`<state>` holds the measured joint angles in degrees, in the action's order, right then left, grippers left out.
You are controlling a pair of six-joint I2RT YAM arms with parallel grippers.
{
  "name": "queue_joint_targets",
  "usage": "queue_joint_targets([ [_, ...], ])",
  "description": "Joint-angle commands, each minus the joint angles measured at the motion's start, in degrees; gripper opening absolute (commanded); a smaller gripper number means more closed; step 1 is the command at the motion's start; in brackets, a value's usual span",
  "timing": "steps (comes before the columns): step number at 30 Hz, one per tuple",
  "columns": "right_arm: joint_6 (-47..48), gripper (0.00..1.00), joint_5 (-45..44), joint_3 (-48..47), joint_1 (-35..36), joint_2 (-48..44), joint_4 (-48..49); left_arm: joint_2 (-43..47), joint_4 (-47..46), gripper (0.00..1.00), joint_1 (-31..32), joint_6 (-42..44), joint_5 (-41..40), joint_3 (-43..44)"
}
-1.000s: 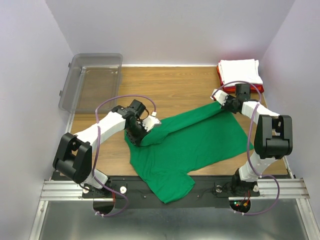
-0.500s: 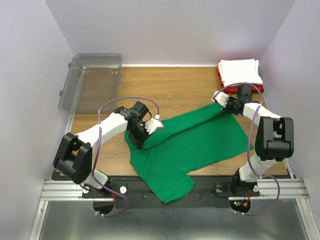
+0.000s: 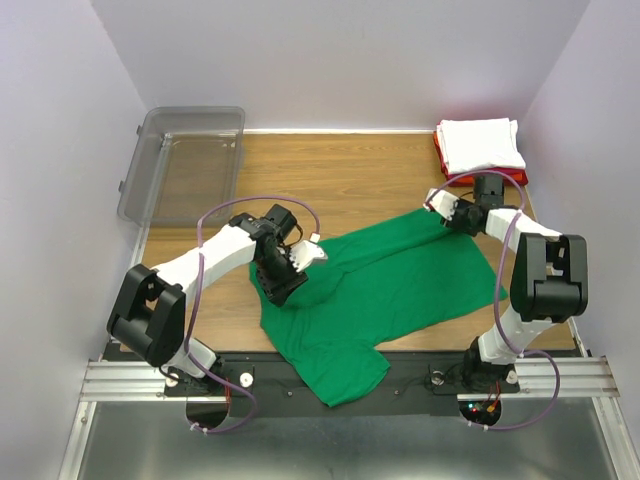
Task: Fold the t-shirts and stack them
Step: Fold the tshirt
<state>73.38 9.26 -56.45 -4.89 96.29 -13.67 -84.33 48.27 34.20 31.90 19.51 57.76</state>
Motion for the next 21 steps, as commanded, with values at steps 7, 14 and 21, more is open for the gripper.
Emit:
queue_joint_targets([
  [7,-1.7,0.48,4.3,-12.9,-3.3,-2.7,-8.5,6.8,3.7,0.68,-2.4,0.1,1.5,6.4],
  [14,-11.4,0.42,8.2,-22.0,-1.4,3.5,-14.7,0.9,-7.1,0.59,-9.8,-5.6,-3.5,6.1],
  [21,-16.8,0.2,7.4,-22.4,3.4,10.3,-15.4,-7.4,-11.2,0.4,-10.0,-7.2,-6.3,6.8],
])
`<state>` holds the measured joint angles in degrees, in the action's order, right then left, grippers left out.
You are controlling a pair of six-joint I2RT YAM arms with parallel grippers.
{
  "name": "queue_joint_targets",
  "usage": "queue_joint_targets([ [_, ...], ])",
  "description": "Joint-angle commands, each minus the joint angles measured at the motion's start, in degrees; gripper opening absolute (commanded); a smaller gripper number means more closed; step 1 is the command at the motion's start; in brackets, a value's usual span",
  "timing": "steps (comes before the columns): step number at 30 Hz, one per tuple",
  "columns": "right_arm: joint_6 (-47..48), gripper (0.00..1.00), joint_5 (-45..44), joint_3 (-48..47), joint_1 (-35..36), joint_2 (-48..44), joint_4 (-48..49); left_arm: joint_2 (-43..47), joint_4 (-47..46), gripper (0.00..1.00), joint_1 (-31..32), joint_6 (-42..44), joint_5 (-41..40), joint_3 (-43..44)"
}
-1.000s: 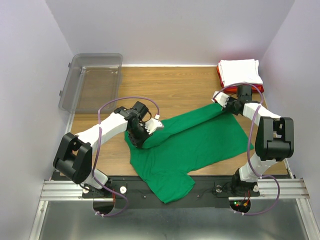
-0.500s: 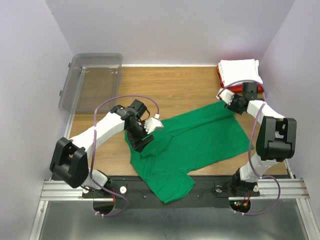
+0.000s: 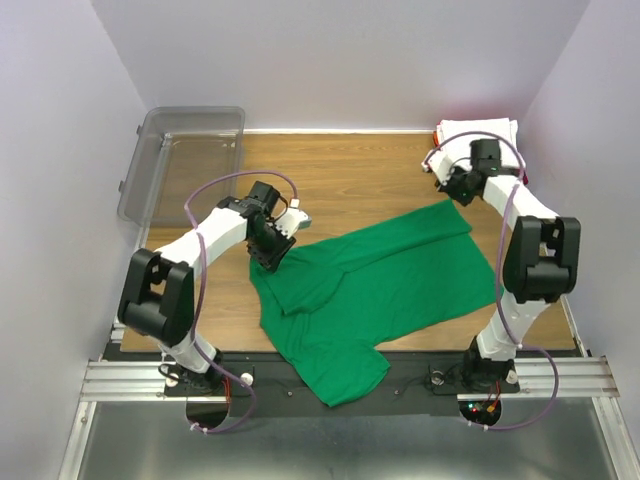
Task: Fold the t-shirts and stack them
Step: Fold the tshirt
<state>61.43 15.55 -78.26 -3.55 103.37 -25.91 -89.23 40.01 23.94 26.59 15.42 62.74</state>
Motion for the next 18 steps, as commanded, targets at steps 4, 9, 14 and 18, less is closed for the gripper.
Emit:
queue_joint_targets([
  [4,-6.3,0.15,-0.4,-1.2,2.2,7.9,-3.2,-6.7,-4.7,0.26,-0.5,-2.9,-4.7,1.6],
  [9,-6.6,0.13,-3.9,-0.1,2.2,11.0,-2.8,-15.1,-6.3,0.17,-4.1,-2.9,-7.5,5.4],
  [14,-9.4,0.14,-5.2,3.9,2.2,9.6,-3.0,-22.8,-5.0,0.14,-6.9,-0.4,-11.2,15.0],
  [18,-14.6,0.15,-5.5,6.2,2.2,6.9,-3.2,-31.0,-3.4,0.14,-7.8,0.9,-12.3,29.0],
])
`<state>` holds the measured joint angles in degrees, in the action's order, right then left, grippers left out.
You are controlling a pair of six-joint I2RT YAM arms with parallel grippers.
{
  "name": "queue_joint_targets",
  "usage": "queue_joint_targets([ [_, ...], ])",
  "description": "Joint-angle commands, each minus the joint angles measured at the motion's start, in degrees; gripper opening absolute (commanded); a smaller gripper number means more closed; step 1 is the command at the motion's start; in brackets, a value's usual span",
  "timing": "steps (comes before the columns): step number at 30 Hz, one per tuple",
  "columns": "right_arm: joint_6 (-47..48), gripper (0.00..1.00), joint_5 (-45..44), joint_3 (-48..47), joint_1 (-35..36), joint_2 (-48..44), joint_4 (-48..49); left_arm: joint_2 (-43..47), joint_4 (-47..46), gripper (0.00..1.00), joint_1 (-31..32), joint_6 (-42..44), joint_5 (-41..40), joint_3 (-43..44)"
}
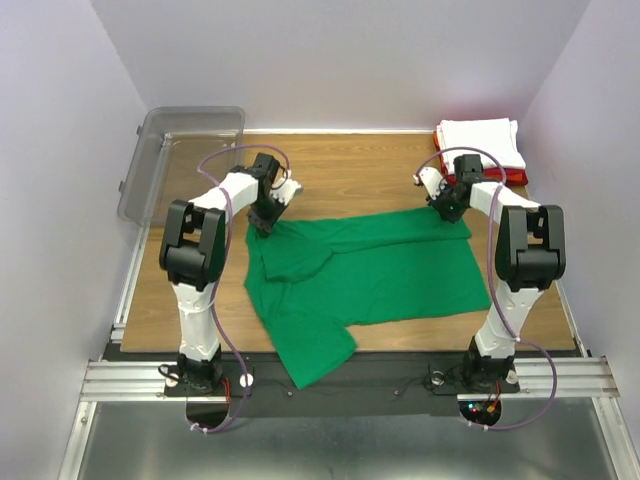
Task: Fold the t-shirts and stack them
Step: Fold the tshirt
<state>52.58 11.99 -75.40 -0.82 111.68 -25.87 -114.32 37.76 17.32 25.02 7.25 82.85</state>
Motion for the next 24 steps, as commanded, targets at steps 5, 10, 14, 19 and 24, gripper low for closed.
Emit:
queue_joint_targets([
  [5,-9.1,0.19,-4.8,2.3,-0.5,-1.4,-3.0,-9.7,2.5,0.21,-1.9,3.2,-1.3,20.1],
  [10,-11.6,0.24,-3.2,-1.6,-0.6,-3.2,-3.2,0.2,1.7,0.36,-2.2,4.8,9.6,16.7],
  [14,-15.3,0.27,4.2,-7.2,-0.1,-6.9,-7.2,12.9,-0.8,0.43,-2.2,7.4,18.4,6.2],
  [19,-20.5,0.27,12.3,-9.2,4.1,-10.1,-11.2,20.3,-0.4,0.45,-2.2,12.8,22.5,-3.6],
  [24,-31.7,0.22,19.8,-9.9,10.7,-9.6,-11.2,26.0,-4.1,0.43,-1.9,18.1,26.0,-13.7],
])
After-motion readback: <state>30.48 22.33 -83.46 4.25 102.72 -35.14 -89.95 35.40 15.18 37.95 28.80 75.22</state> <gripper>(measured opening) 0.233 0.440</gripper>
